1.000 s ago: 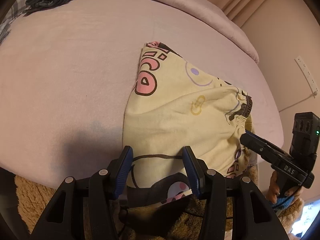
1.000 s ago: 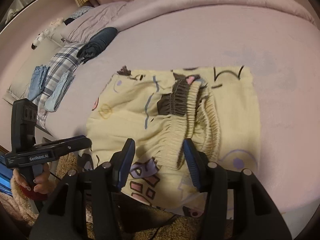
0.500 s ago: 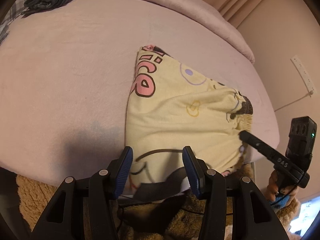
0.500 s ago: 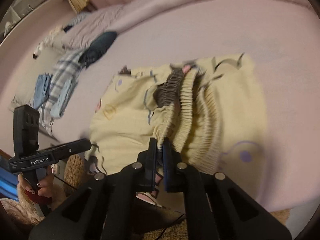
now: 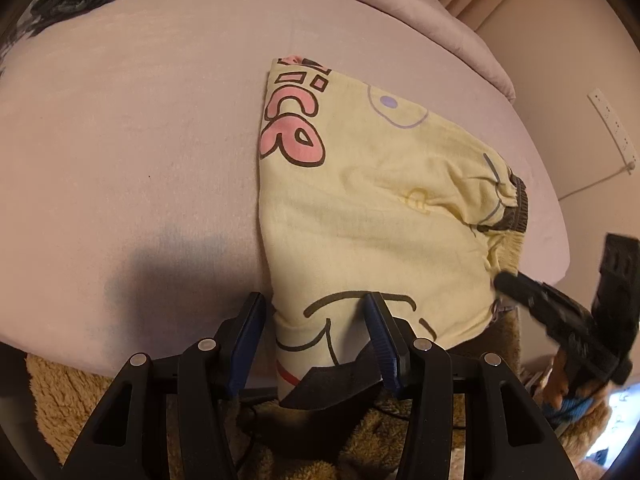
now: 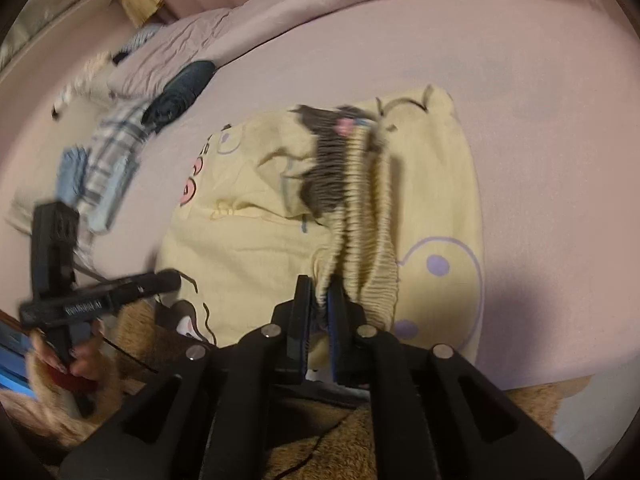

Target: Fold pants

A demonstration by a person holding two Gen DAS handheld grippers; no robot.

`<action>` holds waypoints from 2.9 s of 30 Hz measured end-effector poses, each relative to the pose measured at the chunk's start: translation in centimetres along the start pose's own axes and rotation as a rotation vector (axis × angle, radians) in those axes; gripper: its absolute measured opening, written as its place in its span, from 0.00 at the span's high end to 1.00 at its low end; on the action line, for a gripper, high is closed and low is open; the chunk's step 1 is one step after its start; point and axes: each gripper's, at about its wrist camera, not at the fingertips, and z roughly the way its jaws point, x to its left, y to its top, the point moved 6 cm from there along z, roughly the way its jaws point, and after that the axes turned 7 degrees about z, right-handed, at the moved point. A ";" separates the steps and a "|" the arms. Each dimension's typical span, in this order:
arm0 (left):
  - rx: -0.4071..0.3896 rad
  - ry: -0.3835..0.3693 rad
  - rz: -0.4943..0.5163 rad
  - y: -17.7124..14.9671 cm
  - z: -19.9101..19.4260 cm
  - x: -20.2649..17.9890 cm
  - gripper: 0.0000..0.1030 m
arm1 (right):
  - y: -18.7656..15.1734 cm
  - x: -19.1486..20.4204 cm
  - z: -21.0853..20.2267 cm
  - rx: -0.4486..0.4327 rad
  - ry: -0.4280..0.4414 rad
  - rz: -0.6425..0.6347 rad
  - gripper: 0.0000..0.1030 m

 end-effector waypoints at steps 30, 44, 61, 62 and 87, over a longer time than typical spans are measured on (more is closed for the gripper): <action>-0.003 -0.001 0.004 0.2 -0.2 -0.4 0.51 | 2.5 -5.0 -4.9 -0.091 0.026 0.201 0.43; -0.062 0.012 -0.012 1.2 -1.4 0.2 0.51 | 4.3 -4.5 0.7 -0.086 0.054 0.219 0.82; -0.036 0.033 0.014 -0.1 -0.5 -0.1 0.51 | 4.4 -6.4 -0.4 -0.054 -0.146 0.149 0.69; -0.041 0.033 0.012 -0.2 -0.7 -0.1 0.51 | 4.8 -6.1 -0.9 -0.049 -0.164 0.142 0.63; -0.095 -0.104 0.015 -2.3 -0.2 -0.7 0.94 | 14.0 10.3 12.8 0.160 -0.011 -0.153 0.89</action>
